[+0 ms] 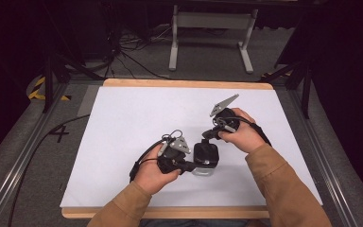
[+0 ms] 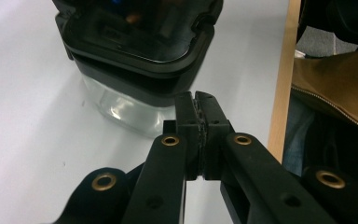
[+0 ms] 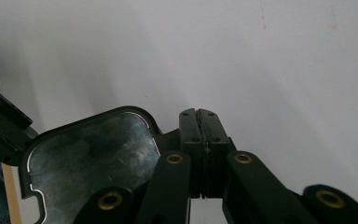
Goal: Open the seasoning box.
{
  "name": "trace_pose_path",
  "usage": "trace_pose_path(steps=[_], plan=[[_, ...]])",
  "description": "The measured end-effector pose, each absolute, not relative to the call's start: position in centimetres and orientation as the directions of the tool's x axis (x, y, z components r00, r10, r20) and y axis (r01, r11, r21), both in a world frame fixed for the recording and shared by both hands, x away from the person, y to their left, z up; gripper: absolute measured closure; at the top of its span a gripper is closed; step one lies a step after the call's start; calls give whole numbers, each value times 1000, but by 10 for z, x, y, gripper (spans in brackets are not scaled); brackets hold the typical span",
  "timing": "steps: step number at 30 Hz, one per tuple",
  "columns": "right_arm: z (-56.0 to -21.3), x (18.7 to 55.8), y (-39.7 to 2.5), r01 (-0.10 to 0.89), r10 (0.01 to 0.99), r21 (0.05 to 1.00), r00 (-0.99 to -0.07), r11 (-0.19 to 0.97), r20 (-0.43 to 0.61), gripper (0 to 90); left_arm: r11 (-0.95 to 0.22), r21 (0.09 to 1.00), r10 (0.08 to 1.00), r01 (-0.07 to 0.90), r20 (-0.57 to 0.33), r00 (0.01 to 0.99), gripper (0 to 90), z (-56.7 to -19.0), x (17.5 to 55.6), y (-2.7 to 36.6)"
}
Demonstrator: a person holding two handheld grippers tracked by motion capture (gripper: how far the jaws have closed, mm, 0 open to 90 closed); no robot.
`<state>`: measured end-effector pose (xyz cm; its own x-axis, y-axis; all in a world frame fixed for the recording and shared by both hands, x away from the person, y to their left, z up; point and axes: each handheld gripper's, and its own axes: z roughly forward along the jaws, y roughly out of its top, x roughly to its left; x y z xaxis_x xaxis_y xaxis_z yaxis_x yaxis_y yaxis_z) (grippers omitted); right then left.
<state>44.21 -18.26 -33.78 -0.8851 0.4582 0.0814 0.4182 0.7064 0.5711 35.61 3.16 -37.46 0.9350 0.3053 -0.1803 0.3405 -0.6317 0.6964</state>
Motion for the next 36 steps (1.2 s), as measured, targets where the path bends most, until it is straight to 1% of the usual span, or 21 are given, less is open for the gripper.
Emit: trace_pose_path(steps=[3,7,9,11,15,20,21,22,24,25,27,29,31,36], plan=[[-338,442,-182,424,463,567,-883,706,83,900,-619,705,309,345,-186,933,893,-374,357,28],[-338,441,-182,417,468,569,-882,708,64,900,-600,727,317,334,-166,934,894,-372,359,27],[-337,439,-183,408,468,586,-882,700,55,900,-588,732,328,345,-174,929,894,-371,360,29],[-332,435,-187,405,475,622,-878,670,60,899,-575,741,333,347,-176,926,893,-371,360,30],[-320,413,-211,388,495,687,-867,614,48,898,-575,745,330,337,-166,929,889,-369,361,31],[-328,378,-250,414,518,686,-853,599,63,900,-568,749,340,340,-163,926,889,-368,360,30],[-328,378,-250,414,518,686,-853,599,63,900,-568,749,340,340,-163,926,889,-368,360,30],[-336,367,-255,422,507,675,-858,606,82,900,-569,749,341,340,-161,926,889,-368,361,29],[-340,362,-254,417,498,672,-863,611,83,900,-562,755,345,339,-158,925,888,-368,361,28],[-346,354,-248,404,477,671,-875,621,86,900,-558,756,347,341,-161,924,886,-369,361,26],[-347,352,-245,396,471,677,-878,620,82,900,-555,758,350,342,-160,923,886,-369,361,25],[-349,348,-233,372,448,700,-890,610,82,900,-551,759,353,347,-165,921,886,-373,362,22],[-349,348,-227,362,444,706,-893,609,74,900,-562,754,351,339,-154,924,889,-374,363,21],[-348,349,-224,358,459,726,-886,587,66,900,-536,767,374,353,-159,914,893,-376,362,23]])
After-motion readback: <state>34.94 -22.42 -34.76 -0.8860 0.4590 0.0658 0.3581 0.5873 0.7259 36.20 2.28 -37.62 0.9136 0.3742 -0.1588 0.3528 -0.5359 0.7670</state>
